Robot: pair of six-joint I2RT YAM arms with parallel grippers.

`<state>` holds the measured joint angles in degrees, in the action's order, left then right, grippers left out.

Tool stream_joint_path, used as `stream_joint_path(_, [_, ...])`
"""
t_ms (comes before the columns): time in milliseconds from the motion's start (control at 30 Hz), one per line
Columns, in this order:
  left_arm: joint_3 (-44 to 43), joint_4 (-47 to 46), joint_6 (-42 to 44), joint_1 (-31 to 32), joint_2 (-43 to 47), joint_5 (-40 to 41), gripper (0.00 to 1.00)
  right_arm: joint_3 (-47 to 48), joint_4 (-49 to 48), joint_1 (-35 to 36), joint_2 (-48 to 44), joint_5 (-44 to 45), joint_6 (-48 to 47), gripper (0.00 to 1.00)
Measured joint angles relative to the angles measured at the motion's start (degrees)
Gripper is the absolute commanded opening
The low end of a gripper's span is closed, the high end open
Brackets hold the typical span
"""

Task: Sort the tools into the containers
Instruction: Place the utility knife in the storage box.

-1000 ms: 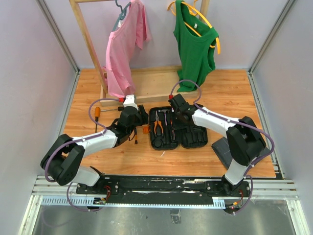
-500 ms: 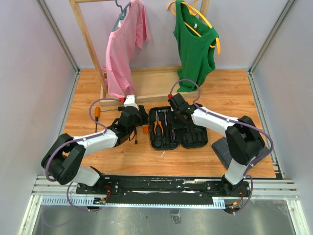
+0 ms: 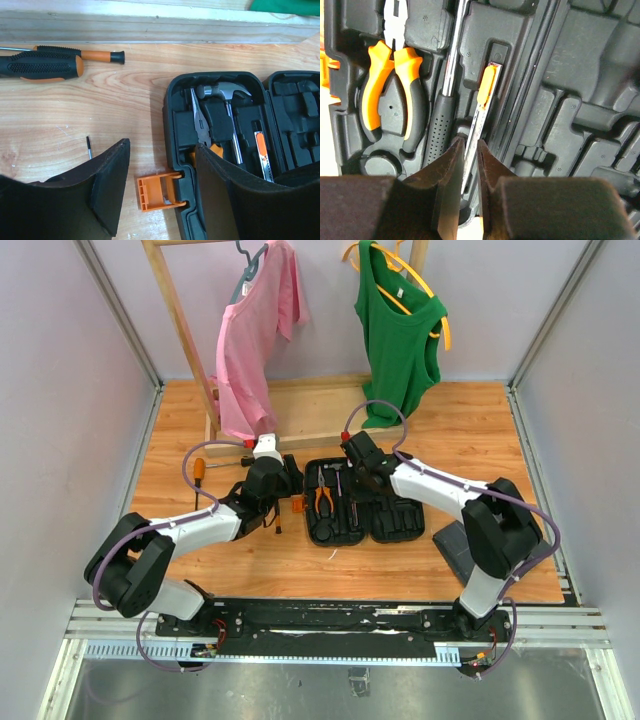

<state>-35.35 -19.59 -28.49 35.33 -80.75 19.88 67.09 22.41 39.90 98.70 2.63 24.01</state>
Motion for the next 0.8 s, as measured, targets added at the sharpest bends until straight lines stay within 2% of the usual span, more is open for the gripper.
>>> stream_joint_path(800, [-0.3, 0.1, 0.0, 0.0, -0.1, 0.0, 0.59, 2.5, 1.3, 0.0, 4.3, 1.1, -0.2, 0.09])
